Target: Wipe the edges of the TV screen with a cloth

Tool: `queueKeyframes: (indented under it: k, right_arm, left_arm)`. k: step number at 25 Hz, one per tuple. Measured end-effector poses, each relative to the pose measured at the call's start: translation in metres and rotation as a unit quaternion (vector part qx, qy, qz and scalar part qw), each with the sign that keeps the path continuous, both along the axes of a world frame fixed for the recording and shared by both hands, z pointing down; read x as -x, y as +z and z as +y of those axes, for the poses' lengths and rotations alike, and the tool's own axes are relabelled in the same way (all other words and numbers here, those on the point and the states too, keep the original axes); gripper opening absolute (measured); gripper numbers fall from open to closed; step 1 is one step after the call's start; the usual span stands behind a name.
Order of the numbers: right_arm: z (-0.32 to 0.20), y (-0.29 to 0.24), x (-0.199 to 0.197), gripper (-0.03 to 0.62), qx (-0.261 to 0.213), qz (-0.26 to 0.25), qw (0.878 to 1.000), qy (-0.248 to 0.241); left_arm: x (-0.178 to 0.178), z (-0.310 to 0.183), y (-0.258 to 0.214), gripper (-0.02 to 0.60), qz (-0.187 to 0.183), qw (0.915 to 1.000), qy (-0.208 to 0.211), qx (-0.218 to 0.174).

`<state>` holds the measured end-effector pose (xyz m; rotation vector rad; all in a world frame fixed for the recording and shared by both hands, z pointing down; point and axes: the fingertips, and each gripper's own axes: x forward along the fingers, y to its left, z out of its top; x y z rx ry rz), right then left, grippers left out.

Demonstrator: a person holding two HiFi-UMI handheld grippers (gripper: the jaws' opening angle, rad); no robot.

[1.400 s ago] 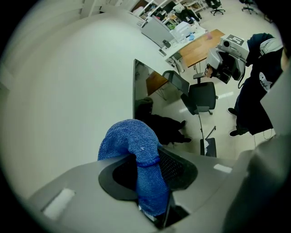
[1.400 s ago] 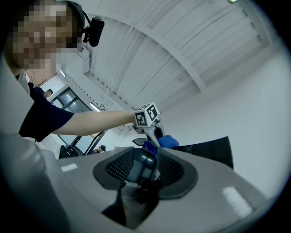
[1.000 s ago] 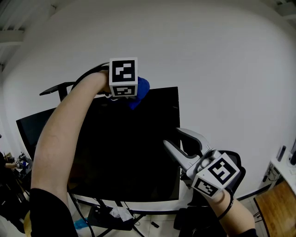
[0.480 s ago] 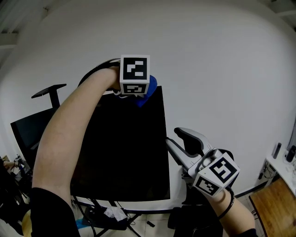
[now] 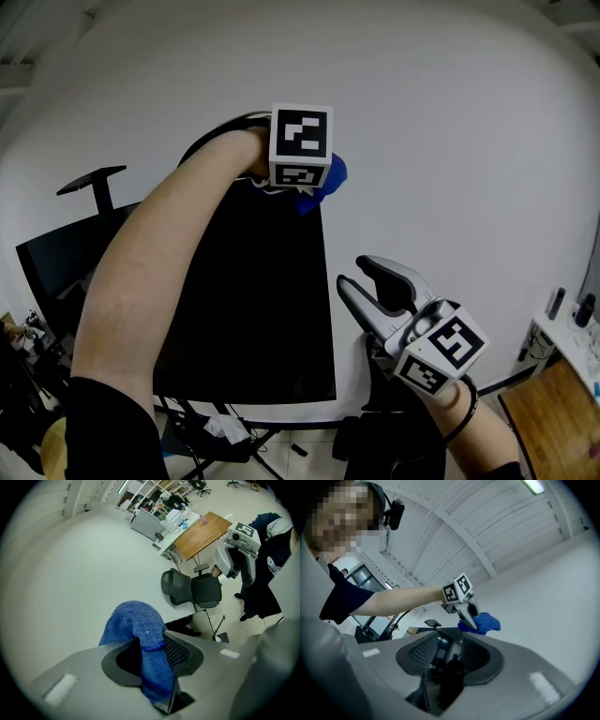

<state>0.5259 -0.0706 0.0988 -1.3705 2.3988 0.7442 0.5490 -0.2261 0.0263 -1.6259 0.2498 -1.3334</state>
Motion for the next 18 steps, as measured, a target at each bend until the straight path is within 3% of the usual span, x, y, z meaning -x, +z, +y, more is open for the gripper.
queueKeyframes:
  k: [3,6,9,13,18]
  right_arm:
    - [0.003,-0.001,-0.006,0.169,0.001,-0.003,1.0,0.007]
    - [0.008,-0.001,-0.011,0.169,-0.002,-0.004,1.0,0.012]
    - [0.016,0.001,-0.025,0.169,-0.008,-0.01,1.0,0.013]
    - [0.015,0.004,-0.03,0.169,-0.01,-0.022,1.0,0.008]
    - [0.005,0.013,-0.025,0.169,-0.007,-0.032,0.999,0.004]
  left_arm:
    - [-0.011,0.012,0.011,0.109,0.01,0.9992,0.027,0.026]
    - [-0.025,0.026,0.013,0.109,0.051,0.9953,0.069,0.045]
    - [-0.044,0.056,0.015,0.109,0.129,0.9785,0.137,0.084]
    - [-0.035,0.08,0.021,0.11,0.268,0.9302,0.207,0.142]
    - [0.012,0.08,0.042,0.109,0.442,0.8576,0.203,0.167]
